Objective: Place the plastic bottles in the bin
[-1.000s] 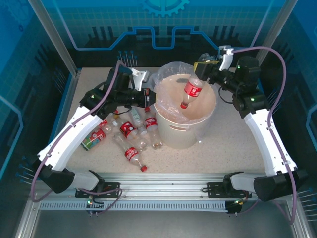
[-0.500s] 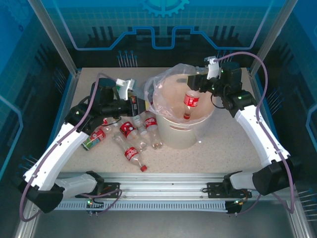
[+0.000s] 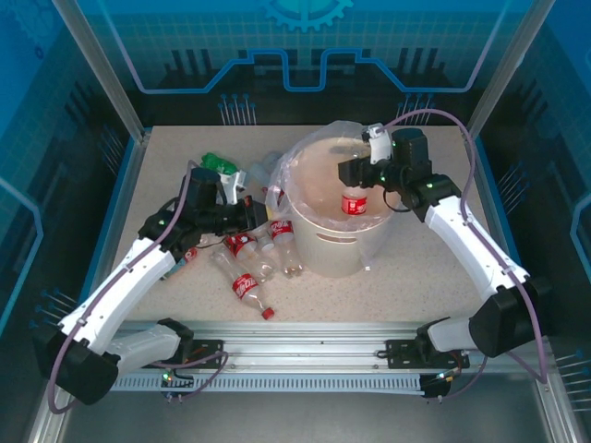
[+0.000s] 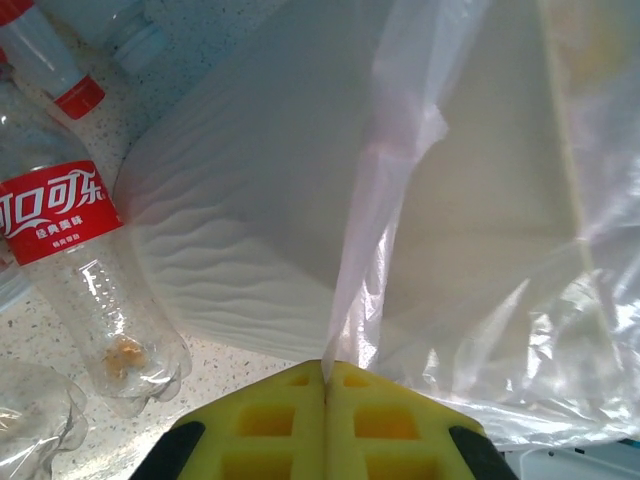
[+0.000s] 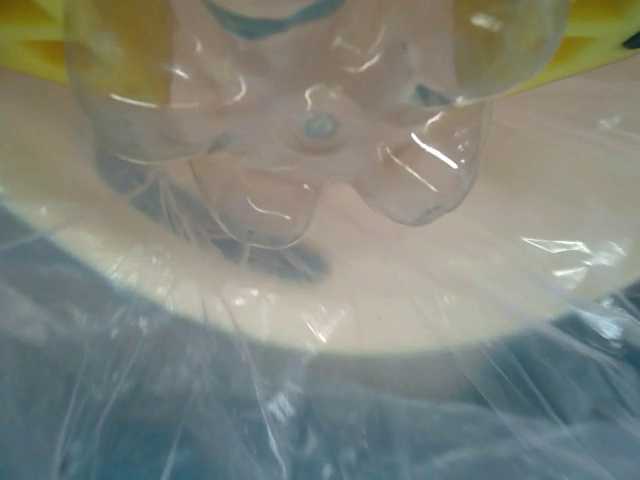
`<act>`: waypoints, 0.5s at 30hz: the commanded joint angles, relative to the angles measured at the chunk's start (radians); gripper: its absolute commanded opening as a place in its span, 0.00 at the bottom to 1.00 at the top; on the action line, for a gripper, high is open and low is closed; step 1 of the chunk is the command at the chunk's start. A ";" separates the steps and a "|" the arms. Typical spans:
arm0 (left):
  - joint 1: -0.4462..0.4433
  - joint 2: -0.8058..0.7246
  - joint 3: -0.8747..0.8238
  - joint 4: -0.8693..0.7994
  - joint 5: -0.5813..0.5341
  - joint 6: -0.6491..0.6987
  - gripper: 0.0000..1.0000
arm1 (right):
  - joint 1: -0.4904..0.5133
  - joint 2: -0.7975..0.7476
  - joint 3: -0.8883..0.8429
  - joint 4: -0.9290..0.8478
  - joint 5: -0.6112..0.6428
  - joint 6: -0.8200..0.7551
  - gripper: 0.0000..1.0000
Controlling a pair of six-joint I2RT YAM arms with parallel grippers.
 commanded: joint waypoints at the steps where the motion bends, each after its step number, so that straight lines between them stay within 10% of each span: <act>1: 0.009 0.022 -0.030 0.101 0.038 -0.039 0.00 | 0.015 0.003 0.021 -0.038 0.009 -0.043 0.76; 15: 0.006 0.115 -0.067 0.178 0.062 -0.033 0.00 | 0.037 -0.087 0.262 -0.408 -0.092 -0.046 0.85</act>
